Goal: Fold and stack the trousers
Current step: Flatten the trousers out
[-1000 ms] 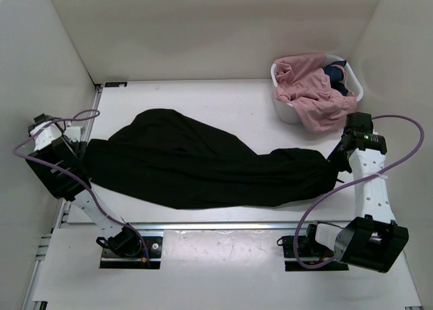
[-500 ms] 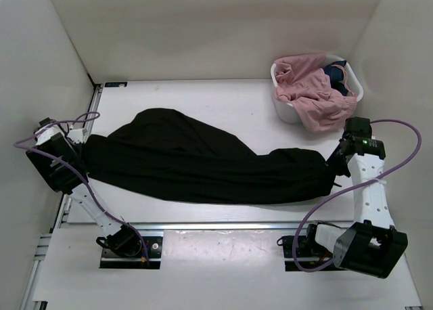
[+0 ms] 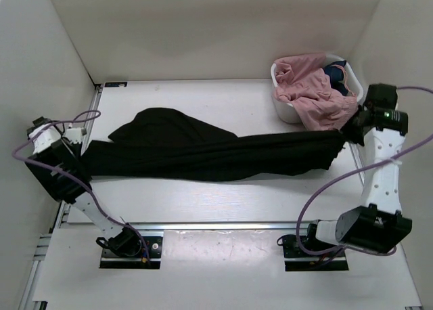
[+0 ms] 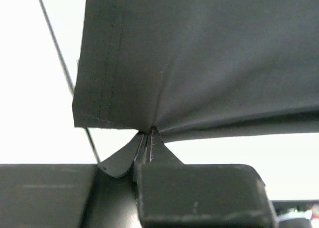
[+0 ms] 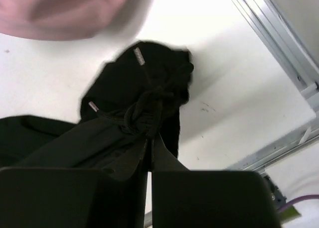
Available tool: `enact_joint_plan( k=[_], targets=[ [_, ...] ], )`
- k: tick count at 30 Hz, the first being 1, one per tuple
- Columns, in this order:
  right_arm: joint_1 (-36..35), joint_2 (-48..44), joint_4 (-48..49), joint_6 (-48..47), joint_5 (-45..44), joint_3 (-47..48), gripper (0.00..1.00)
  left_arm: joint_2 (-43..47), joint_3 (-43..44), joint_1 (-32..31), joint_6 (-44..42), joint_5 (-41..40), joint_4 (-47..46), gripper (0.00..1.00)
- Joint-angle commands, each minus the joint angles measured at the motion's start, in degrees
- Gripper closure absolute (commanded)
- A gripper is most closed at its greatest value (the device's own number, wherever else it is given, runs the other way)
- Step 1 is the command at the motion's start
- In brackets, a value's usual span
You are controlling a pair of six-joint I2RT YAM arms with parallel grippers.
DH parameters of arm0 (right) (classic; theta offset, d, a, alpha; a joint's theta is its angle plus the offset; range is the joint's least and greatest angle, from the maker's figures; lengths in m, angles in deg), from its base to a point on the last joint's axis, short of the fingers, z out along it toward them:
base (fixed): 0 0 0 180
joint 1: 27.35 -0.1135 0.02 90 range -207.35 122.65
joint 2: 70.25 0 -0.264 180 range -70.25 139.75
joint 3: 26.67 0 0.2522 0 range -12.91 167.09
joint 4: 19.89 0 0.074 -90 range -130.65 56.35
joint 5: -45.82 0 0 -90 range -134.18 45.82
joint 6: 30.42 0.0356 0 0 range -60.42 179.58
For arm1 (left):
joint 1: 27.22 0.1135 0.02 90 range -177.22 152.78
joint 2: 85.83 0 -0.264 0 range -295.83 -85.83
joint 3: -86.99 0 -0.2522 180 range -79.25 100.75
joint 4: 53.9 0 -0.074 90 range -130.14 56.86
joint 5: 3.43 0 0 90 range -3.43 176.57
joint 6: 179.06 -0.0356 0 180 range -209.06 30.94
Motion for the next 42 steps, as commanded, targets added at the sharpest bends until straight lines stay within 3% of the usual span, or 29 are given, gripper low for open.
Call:
enact_joint_plan(
  k=[1, 6, 11, 13, 16, 17, 18, 20, 24, 28, 31, 32, 34, 35, 36, 37, 38, 39, 41, 42],
  targets=[
    [5.1, -5.9, -9.4, 1.6, 0.4, -8.9, 1.0, 10.9, -6.1, 2.3, -6.0, -3.8, 3.7, 0.86],
    [7.1, -11.3, -12.3, 3.8, -2.9, -15.1, 1.0, 16.2, -16.9, 4.3, -8.1, -6.9, 5.2, 0.86],
    [7.1, -14.5, -18.1, 6.7, -16.8, -12.1, 1.0, 18.8, -22.8, 7.3, -9.7, -8.3, 5.9, 0.86],
    [7.1, -16.8, -16.4, 8.4, -18.0, -17.4, 0.99, 18.8, -25.6, 7.9, -10.3, -8.3, 4.5, 0.86],
    [7.1, -17.5, -14.1, 10.5, -15.5, -24.1, 0.81, 18.3, -27.3, 8.4, -10.3, -8.3, 3.8, 0.77],
    [7.1, -17.5, -13.0, 11.1, -15.5, -28.1, 0.62, 18.3, -27.3, 8.4, -10.3, -8.3, 3.8, 0.69],
    [7.1, -17.5, -13.0, 12.1, -14.8, -29.6, 0.51, 18.3, -27.3, 8.4, -10.3, -8.3, 3.8, 0.59],
    [7.1, -17.5, -12.1, 13.1, -14.8, -31.6, 0.3, 18.9, -26.8, 8.4, -10.3, -8.3, 3.8, 0.49],
    [7.1, -18.6, -11.6, 15.1, -17.1, -30.0, 0.22, 21.6, -21.3, 8.9, -10.3, -7.1, 3.8, 0.46],
    [7.1, -18.6, -9.7, 13.0, -17.8, -24.8, 0.18, 24.0, -10.5, 7.7, -9.6, 2.8, 5.6, 0.48],
    [7.1, -16.5, -9.2, 11.9, -17.2, -21.5, 0.17, 24.5, -3.5, 3.1, -7.6, 12.1, 5.6, 0.48],
    [7.1, -15.6, -9.2, 11.0, -17.2, -21.5, 0.17, 24.0, 0.2, 0.1, -6.8, 18.6, 5.6, 0.44],
    [7.1, -15.0, -5.3, 9.0, -15.1, -21.5, 0.16, 22.1, 4.0, -3.0, -6.8, 26.5, 4.1, 0.26],
    [7.1, -13.8, -3.8, 7.0, -11.2, -22.4, 0.14, 21.5, 5.4, -4.4, -6.8, 34.9, 2.8, 0.13],
    [7.1, -12.9, -1.0, 6.4, -9.5, -23.2, 0.14, 20.9, 6.2, -7.7, -6.1, 38.1, -2.6, 0.0],
    [7.1, -11.8, 0.4, 6.4, -7.5, -24.8, 0.14, 20.4, 6.2, -10.1, -5.5, 39.8, -6.1, 0.0],
    [7.1, -9.6, 1.6, 6.4, -5.8, -25.4, 0.14, 19.5, 6.2, -13.1, -4.7, 39.8, -9.7, 0.0],
    [7.1, -8.3, 2.8, 6.4, -4.4, -25.4, 0.14, 15.7, 8.8, -20.3, -3.2, 34.7, -12.3, 0.0],
    [5.5, -4.9, 5.4, 6.4, -2.8, -25.4, 0.14, 8.9, 14.6, -27.8, -2.7, 27.0, -13.4, 0.0],
    [5.0, -4.0, 5.9, 6.4, -2.8, -24.2, 0.14, 5.4, 21.9, -33.9, -0.1, 17.9, -13.4, 0.0]
  ],
)
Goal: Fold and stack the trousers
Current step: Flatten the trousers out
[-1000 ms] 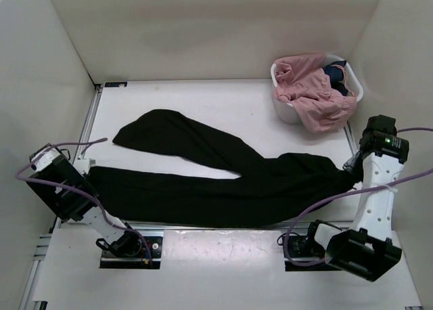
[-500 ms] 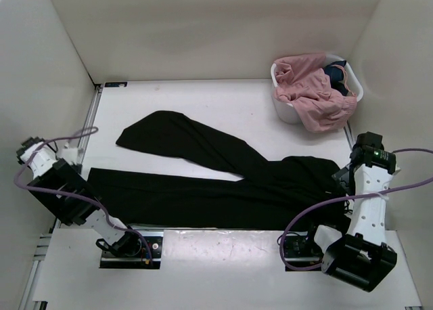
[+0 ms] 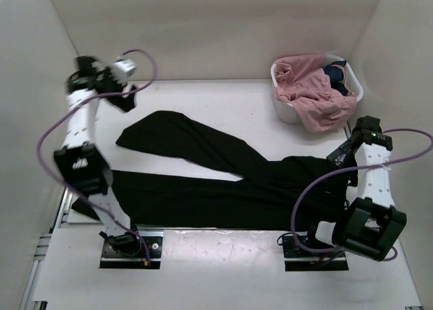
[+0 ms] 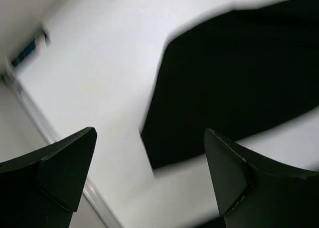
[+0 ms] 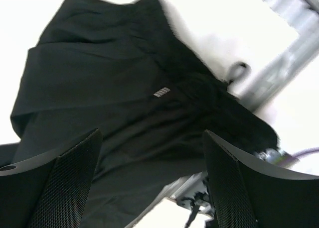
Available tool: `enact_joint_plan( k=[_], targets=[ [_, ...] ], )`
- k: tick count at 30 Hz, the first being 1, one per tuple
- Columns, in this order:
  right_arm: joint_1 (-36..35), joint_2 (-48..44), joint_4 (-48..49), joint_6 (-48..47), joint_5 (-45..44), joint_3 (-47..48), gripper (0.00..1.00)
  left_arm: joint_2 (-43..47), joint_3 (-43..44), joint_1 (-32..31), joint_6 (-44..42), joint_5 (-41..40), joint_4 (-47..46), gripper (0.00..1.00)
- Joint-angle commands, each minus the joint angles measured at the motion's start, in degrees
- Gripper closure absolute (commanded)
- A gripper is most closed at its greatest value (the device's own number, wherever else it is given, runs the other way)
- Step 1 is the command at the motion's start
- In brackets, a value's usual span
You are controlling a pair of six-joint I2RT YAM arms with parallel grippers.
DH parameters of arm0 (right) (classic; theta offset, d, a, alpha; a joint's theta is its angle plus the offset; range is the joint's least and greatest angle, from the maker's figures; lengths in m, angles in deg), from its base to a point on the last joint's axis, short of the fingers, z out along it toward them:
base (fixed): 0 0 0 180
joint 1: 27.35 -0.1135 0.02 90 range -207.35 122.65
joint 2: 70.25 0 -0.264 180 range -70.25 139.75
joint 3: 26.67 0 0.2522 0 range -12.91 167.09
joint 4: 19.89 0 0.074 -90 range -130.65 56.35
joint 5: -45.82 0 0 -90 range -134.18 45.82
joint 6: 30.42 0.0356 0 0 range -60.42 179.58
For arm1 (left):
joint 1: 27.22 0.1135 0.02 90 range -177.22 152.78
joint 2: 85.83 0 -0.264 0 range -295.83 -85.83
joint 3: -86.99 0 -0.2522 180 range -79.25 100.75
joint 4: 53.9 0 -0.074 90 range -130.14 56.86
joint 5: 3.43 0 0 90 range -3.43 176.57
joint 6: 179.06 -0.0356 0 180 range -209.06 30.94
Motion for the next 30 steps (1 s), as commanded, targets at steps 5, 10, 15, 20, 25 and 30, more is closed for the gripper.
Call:
enact_joint_plan(
  k=[5, 10, 15, 20, 25, 30],
  targets=[
    [-11.4, 2.6, 7.9, -4.3, -3.9, 8.4, 0.14, -19.8, 31.7, -21.4, 11.4, -20.3, -1.3, 0.0],
    [-21.7, 2.1, 7.9, -8.6, -18.2, 10.9, 0.11, -7.3, 29.9, -27.0, 27.7, -38.5, -11.1, 0.0],
    [-24.4, 1.6, 8.4, -8.7, -21.8, 10.4, 0.1, 7.6, 6.2, -24.1, 15.8, -13.1, -14.1, 0.0],
    [-24.4, 1.6, 9.0, -6.4, -18.9, 7.5, 0.1, 1.9, -3.1, -23.5, 19.1, -5.7, -14.1, 0.0],
    [-21.8, 1.0, 10.7, -4.2, -12.5, 2.1, 0.1, -16.0, 8.2, -23.5, 17.8, -16.7, -14.1, 0.06],
    [-13.3, 5.7, 14.1, -3.0, -0.2, -1.9, 0.1, -27.0, 18.1, -21.9, 17.8, -19.6, -14.1, 0.04]
  ],
)
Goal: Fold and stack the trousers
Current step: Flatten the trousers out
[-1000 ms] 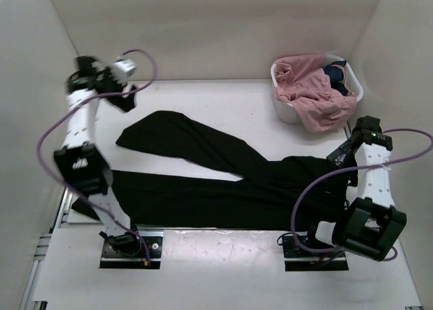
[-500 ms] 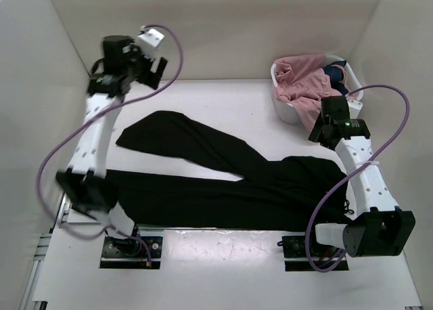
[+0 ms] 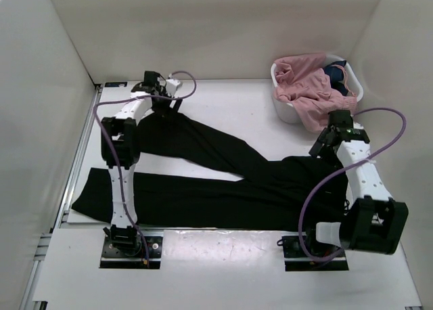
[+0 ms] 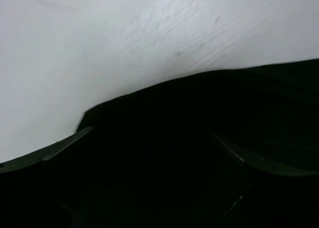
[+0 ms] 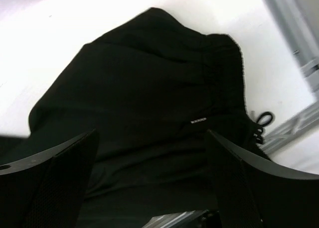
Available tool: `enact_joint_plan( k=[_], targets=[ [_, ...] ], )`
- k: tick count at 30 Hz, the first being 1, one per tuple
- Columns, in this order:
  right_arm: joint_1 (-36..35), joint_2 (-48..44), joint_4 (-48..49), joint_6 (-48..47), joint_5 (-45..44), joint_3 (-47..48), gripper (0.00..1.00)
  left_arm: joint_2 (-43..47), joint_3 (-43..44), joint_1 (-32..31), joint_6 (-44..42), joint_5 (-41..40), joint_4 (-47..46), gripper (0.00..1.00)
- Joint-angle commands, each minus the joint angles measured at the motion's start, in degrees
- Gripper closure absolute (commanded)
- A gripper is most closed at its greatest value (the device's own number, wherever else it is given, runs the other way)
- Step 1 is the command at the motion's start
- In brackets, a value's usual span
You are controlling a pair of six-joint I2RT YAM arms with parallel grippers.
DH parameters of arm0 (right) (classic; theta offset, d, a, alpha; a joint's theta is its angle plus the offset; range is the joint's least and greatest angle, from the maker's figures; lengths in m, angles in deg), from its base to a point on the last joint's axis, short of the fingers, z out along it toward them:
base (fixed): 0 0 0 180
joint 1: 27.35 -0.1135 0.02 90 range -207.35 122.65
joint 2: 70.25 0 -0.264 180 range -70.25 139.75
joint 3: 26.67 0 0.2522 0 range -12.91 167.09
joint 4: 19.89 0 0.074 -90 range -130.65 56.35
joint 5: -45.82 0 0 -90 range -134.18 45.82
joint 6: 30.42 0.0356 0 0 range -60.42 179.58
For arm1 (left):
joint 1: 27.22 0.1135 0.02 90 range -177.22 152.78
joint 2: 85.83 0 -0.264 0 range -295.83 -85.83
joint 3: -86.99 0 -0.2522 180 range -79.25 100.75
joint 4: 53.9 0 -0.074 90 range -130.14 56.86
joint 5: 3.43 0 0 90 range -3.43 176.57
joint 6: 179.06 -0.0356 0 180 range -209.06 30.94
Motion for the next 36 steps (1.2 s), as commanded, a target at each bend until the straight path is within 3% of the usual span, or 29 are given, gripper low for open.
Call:
enact_joint_plan(
  k=[1, 11, 15, 17, 19, 21, 28, 30, 33, 34, 36],
  targets=[
    [6.1, 4.0, 4.2, 1.5, 11.2, -1.6, 0.1, 0.6, 8.0, 1.3, -0.4, -2.8, 1.8, 0.02],
    [11.7, 16.9, 9.2, 2.6, 14.1, -1.6, 0.1, -4.2, 1.8, 2.5, -4.1, -9.4, 0.7, 0.0],
    [12.7, 21.0, 9.8, 4.9, 14.1, -2.3, 0.13, -0.2, -6.1, 2.5, -6.8, -6.7, 0.7, 0.17],
    [13.4, 22.3, 10.8, 6.3, 13.5, -4.1, 0.19, 2.6, -9.9, 2.5, -7.9, -5.0, 0.7, 0.36],
    [13.9, 22.9, 12.4, 6.3, 13.5, -4.6, 0.33, 6.5, -14.9, 2.5, -7.9, -5.0, 0.7, 0.66],
    [13.9, 23.4, 13.1, 6.3, 13.5, -5.4, 0.4, 10.3, -18.3, 2.5, -8.5, -6.5, 1.5, 0.74],
    [13.9, 24.2, 13.1, 6.3, 14.1, -5.4, 0.75, 27.2, -15.6, 2.5, -13.7, -12.6, 0.9, 0.79],
    [13.9, 23.7, 13.1, 5.8, 14.1, -5.9, 0.75, 32.2, -19.3, 2.5, -17.6, -13.1, 0.9, 0.79],
    [13.9, 22.3, 13.6, 5.3, 14.6, -7.4, 0.76, 43.6, -35.9, 2.5, -19.3, -15.4, 0.9, 0.78],
    [13.9, 21.5, 14.2, 4.6, 15.2, -8.1, 0.77, 49.5, -45.9, 2.5, -19.3, -16.1, 0.9, 0.77],
    [13.4, 20.1, 14.2, 3.8, 15.2, -8.1, 0.77, 54.6, -54.0, 2.5, -17.9, -16.1, 2.3, 0.75]
  ],
)
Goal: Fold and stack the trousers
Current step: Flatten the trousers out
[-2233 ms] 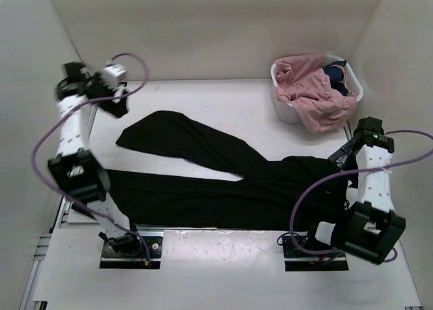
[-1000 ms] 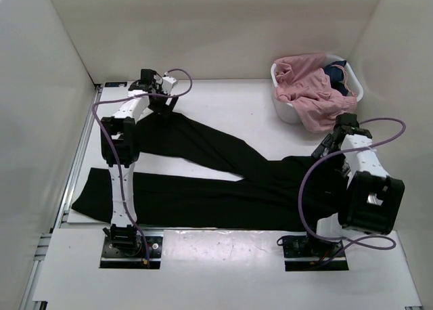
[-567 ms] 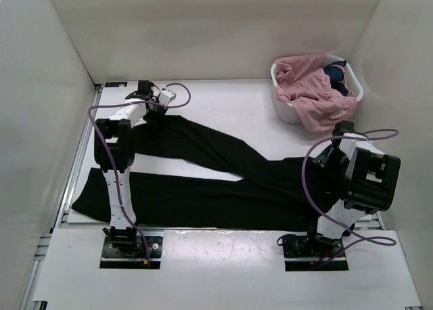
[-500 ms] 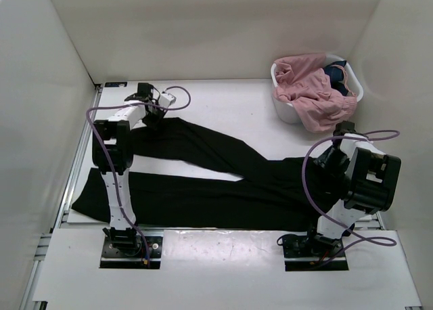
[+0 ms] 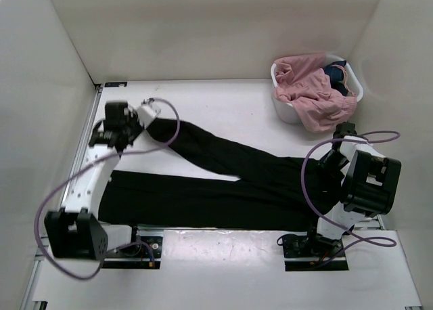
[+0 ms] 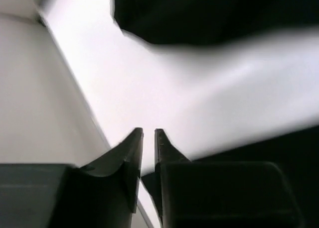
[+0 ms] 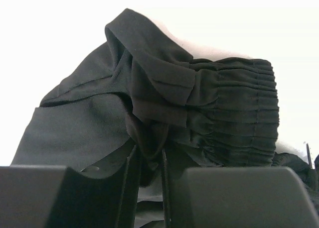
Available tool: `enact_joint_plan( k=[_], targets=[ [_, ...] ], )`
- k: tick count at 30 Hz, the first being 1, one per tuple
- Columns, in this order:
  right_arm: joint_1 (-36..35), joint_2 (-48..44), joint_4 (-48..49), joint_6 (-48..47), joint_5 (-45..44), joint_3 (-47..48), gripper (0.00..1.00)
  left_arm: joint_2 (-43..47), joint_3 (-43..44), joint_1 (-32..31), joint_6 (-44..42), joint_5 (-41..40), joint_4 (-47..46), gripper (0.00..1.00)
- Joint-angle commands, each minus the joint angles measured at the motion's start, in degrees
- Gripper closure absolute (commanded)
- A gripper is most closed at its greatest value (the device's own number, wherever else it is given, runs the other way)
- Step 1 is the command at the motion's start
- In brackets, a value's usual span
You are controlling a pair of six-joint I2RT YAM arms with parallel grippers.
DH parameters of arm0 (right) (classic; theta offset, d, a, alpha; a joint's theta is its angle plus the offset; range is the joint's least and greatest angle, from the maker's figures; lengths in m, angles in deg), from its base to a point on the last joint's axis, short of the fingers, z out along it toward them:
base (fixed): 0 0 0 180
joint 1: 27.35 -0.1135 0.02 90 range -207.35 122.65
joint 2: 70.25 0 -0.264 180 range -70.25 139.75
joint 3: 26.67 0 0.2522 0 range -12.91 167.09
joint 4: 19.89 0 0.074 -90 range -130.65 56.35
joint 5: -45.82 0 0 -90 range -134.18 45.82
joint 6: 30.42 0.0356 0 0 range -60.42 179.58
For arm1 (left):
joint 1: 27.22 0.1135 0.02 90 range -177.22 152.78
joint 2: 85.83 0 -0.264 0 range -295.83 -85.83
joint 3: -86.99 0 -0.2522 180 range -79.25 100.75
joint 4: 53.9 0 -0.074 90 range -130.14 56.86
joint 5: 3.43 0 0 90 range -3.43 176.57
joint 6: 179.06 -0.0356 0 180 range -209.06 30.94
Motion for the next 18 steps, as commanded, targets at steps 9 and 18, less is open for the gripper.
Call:
enact_joint_plan(
  k=[9, 18],
  targets=[
    [-0.7, -3.4, 0.4, -2.2, 2.2, -1.5, 0.72, 19.3, -24.7, 4.9, -3.2, 1.7, 15.6, 0.25],
    [-0.7, -3.9, -0.7, -2.2, 2.2, -0.3, 0.63, -14.9, 16.4, 4.9, 12.2, 5.7, 11.9, 0.14]
  ],
)
